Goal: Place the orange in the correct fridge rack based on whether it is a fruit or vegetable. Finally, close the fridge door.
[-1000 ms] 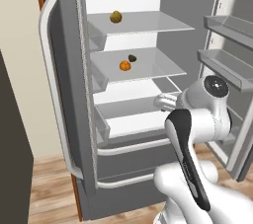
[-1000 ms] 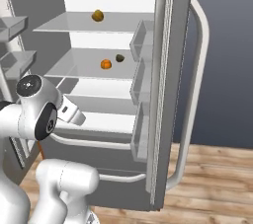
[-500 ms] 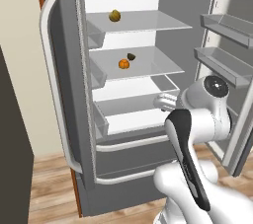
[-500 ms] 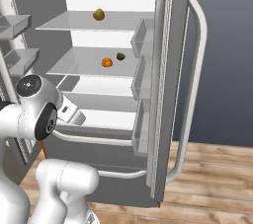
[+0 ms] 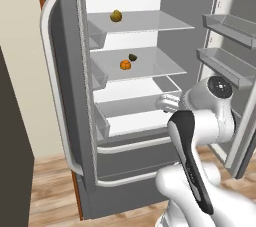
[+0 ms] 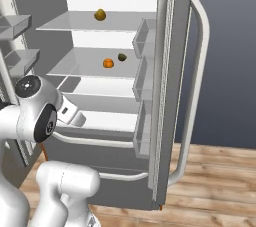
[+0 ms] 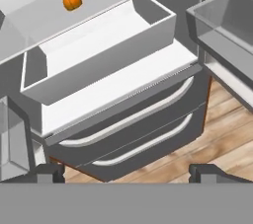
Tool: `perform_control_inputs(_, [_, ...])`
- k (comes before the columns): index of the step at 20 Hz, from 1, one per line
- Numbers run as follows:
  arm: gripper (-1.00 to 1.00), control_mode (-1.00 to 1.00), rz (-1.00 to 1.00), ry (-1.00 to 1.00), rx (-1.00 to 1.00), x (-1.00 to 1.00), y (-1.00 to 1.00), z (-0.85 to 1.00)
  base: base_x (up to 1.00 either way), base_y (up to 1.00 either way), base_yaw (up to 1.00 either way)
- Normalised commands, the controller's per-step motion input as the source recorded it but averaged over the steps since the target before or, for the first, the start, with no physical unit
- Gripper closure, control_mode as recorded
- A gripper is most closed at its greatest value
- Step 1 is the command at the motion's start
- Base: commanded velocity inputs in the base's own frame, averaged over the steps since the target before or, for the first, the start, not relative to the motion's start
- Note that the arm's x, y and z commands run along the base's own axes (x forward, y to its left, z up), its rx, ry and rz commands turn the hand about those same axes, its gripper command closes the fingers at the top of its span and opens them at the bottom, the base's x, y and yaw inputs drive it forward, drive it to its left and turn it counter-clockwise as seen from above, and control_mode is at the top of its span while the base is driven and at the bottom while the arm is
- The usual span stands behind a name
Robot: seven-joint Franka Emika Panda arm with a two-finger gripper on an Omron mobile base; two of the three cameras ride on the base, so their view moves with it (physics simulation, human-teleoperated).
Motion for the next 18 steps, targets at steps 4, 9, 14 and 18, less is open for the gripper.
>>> perform_control_inputs(4, [-1.0, -1.0, 0.11, -0.3, -0.09, -0.88, 0.33, 0.25, 0.0, 0.0, 0.0])
perform_control_inputs(9, [-1.0, -1.0, 0.21, -0.28, -0.19, -0.99, 0.42, 0.44, 0.0, 0.0, 0.0])
perform_control_inputs(14, [-1.0, -1.0, 0.24, -0.2, -0.23, -0.97, 0.47, 0.27, 0.0, 0.0, 0.0])
perform_control_inputs(18, [-1.0, -1.0, 0.23, -0.15, -0.21, -0.99, 0.22, 0.09, 0.0, 0.0, 0.0])
